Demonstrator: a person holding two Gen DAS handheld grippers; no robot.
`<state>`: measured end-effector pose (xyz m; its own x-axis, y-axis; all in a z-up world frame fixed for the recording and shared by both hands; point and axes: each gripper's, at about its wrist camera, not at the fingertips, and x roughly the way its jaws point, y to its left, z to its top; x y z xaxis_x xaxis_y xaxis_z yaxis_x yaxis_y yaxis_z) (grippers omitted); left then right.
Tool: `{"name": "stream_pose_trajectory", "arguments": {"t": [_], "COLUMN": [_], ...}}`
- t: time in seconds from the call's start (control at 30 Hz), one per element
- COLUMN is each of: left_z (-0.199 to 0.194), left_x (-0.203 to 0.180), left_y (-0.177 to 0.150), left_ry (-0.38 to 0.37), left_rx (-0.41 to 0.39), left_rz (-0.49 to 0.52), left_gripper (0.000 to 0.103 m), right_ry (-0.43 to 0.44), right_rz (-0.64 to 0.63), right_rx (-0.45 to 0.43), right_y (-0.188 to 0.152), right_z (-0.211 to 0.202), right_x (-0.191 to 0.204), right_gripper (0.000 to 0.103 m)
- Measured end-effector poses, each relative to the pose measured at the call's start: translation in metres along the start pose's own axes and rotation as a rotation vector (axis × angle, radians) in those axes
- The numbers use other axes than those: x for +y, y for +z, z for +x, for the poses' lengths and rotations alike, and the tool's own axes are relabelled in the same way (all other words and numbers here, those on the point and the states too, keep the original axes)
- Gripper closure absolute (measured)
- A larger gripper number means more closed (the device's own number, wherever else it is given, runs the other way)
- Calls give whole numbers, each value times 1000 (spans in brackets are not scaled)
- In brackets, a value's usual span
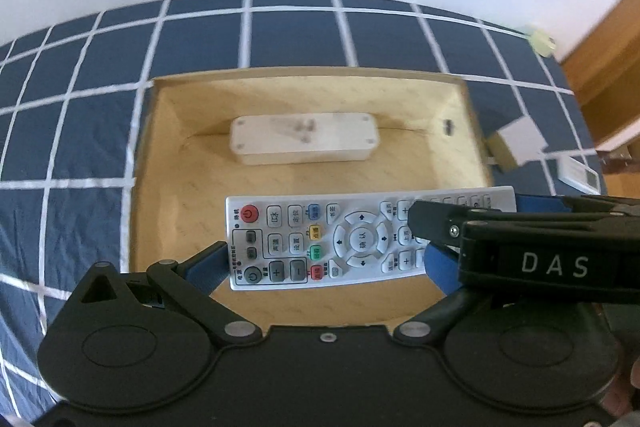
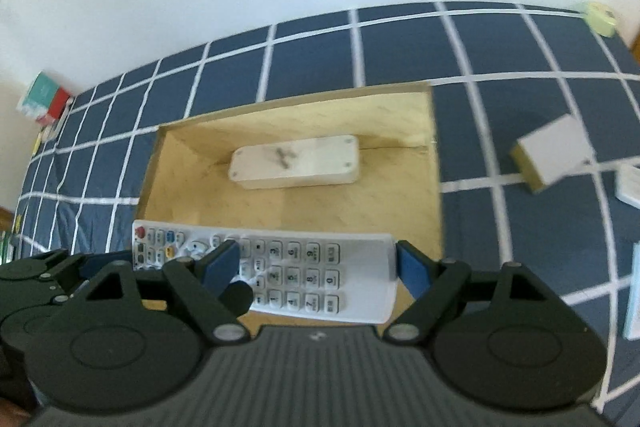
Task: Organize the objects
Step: 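Carry the TV remote with the right gripper over the box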
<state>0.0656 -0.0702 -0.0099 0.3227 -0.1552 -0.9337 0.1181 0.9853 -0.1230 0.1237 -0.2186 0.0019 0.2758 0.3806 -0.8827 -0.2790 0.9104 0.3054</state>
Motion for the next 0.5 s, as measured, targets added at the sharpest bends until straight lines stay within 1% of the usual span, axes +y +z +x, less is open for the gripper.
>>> {"name": "stream_pose_trajectory", "arguments": {"t": [0.2,0.5], "left_z": [23,73], "left_x": [23,40], "left_y": [13,37], "left_ry": [16,18], "left_rx": [35,115], "left_rz": [-47,-54], "left_gripper": [0,0], "right_ry": [17,19], "right_rz": [-20,6], "right_rx": [53,129], "right_y": [18,40], "right_z": [35,92], "right_x": [7,-4], "right_gripper": [20,20]}}
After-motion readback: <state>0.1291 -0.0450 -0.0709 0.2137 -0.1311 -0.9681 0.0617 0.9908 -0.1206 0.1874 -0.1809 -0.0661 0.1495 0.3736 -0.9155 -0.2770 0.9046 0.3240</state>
